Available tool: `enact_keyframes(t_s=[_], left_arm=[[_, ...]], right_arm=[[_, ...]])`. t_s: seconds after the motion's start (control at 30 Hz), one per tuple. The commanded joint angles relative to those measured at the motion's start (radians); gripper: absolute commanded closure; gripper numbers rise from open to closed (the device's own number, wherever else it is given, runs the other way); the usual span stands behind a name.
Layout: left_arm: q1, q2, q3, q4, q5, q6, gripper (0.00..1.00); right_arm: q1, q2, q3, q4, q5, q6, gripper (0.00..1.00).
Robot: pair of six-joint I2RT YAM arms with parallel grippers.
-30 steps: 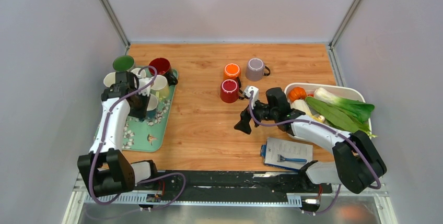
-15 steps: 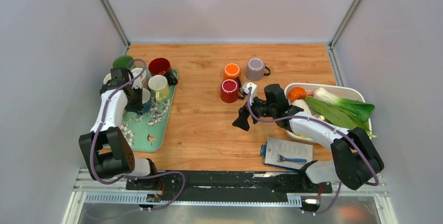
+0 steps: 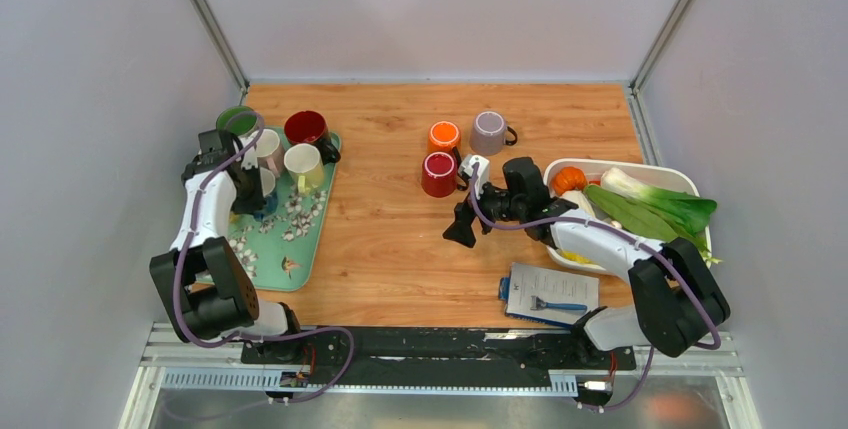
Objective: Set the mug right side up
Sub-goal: Place the cup on the tray, then turn over the cup at the center of the board.
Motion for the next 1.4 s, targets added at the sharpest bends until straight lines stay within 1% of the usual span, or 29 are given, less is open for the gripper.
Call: enact_keyframes(t_s=[0.0, 0.03, 0.1, 0.13, 0.23, 0.3, 0.43, 0.57, 0.7, 0.73, 0.77, 0.87, 1.0, 1.2, 1.37], left_arm=[[0.025, 0.022, 0.027, 0.02, -0.009, -0.028, 0.87], [0.025, 0.023, 0.031, 0.016, -0.014, -0.029, 0.79], [0.027, 0.019, 0.046, 0.0, -0.021, -0.029, 0.69], [0.026, 0.013, 0.056, -0.011, -0.021, -0.028, 0.67], [0.026, -0.003, 0.076, -0.038, -0.026, -0.021, 0.54], [0.027, -0.018, 0.093, -0.059, -0.026, -0.018, 0.52], [0.026, -0.061, 0.136, -0.109, -0.015, -0.021, 0.5], [0.026, -0.134, 0.193, -0.15, 0.008, -0.005, 0.48], [0.026, -0.182, 0.241, -0.179, 0.083, 0.032, 0.48], [0.026, -0.191, 0.246, -0.179, 0.128, 0.044, 0.48], [0.026, -0.212, 0.248, -0.169, 0.154, 0.048, 0.48], [0.026, -0.263, 0.23, -0.135, 0.297, 0.073, 0.48], [0.025, -0.313, 0.202, -0.115, 0.404, 0.087, 0.49], [0.025, -0.323, 0.207, -0.146, 0.467, 0.108, 0.51], [0.025, -0.326, 0.223, -0.155, 0.522, 0.121, 0.52]], right_arm=[[-0.006, 0.001, 0.037, 0.01, -0.006, -0.014, 0.0], [-0.006, -0.001, 0.037, 0.01, -0.004, -0.015, 0.0], [-0.006, -0.001, 0.037, 0.009, 0.001, -0.019, 0.0], [-0.004, -0.002, 0.038, 0.009, 0.004, -0.022, 0.0], [-0.006, 0.005, 0.049, 0.009, 0.008, -0.029, 0.0], [-0.006, 0.012, 0.059, 0.007, 0.013, -0.034, 0.0], [-0.006, 0.041, 0.101, 0.004, 0.054, -0.053, 0.0], [-0.016, 0.094, 0.182, 0.009, 0.179, -0.109, 0.0], [-0.034, 0.186, 0.263, 0.039, 0.311, -0.187, 0.0], [-0.039, 0.21, 0.287, 0.044, 0.327, -0.197, 0.0], [-0.043, 0.231, 0.308, 0.047, 0.331, -0.21, 0.0], [-0.057, 0.294, 0.371, 0.045, 0.295, -0.25, 0.0], [-0.064, 0.354, 0.421, 0.015, 0.233, -0.321, 0.02], [-0.064, 0.394, 0.38, -0.027, 0.203, -0.402, 0.15], [-0.065, 0.4, 0.329, -0.049, 0.16, -0.436, 0.25]])
